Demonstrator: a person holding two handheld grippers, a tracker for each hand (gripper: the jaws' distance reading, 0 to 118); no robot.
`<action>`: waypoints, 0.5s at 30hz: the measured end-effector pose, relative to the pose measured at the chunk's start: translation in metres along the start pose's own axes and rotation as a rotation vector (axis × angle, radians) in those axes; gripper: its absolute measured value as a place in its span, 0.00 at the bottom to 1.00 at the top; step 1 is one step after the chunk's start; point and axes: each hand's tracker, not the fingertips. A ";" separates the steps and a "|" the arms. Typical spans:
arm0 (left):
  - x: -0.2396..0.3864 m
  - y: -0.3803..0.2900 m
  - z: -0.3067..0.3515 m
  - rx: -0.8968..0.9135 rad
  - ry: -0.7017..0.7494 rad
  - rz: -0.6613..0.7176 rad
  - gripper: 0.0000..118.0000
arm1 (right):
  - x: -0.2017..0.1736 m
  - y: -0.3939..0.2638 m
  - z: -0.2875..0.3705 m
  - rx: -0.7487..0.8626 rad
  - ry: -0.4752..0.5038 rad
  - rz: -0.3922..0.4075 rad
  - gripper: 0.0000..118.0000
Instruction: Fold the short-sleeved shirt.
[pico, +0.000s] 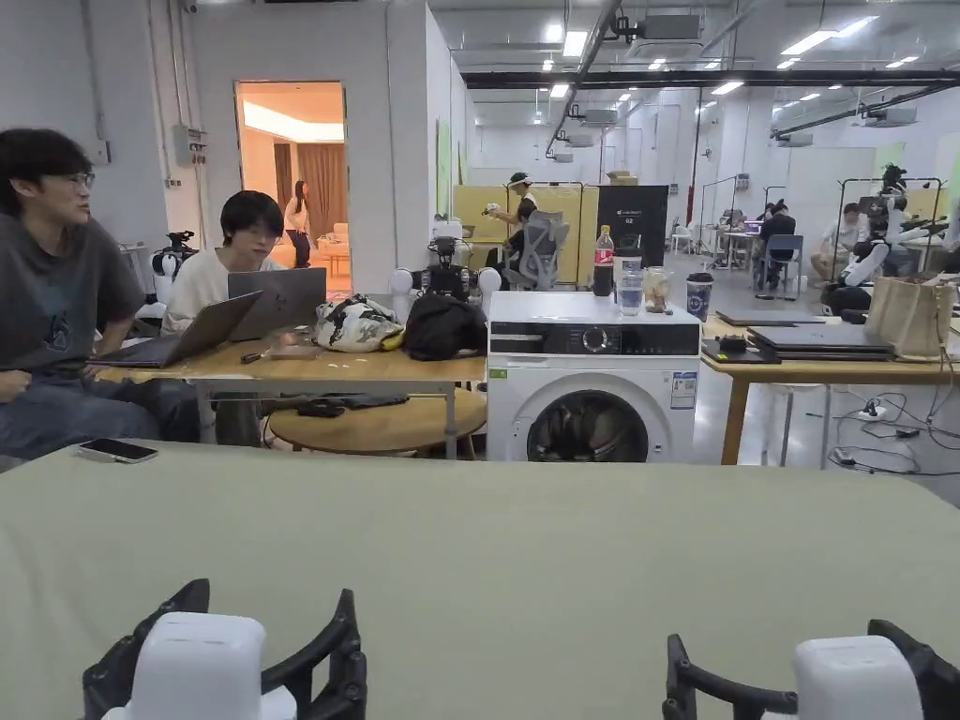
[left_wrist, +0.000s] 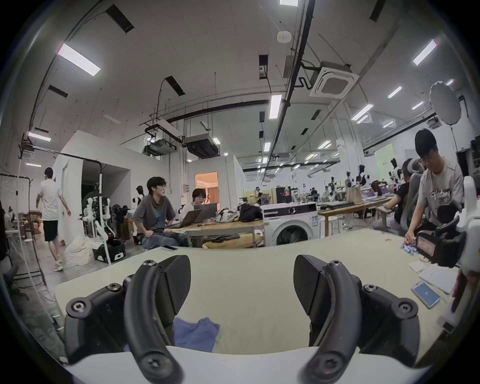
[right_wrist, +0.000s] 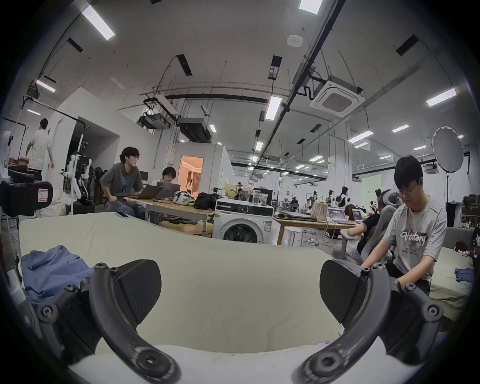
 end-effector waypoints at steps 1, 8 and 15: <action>0.001 0.000 -0.005 0.027 -0.011 0.011 0.70 | -0.001 0.001 -0.006 0.016 -0.001 -0.010 1.00; 0.001 0.007 -0.060 0.027 -0.032 -0.038 0.70 | 0.008 0.016 -0.056 0.036 0.026 -0.064 1.00; 0.004 0.008 -0.075 0.025 -0.050 -0.006 0.70 | 0.007 0.011 -0.072 0.001 0.037 -0.005 1.00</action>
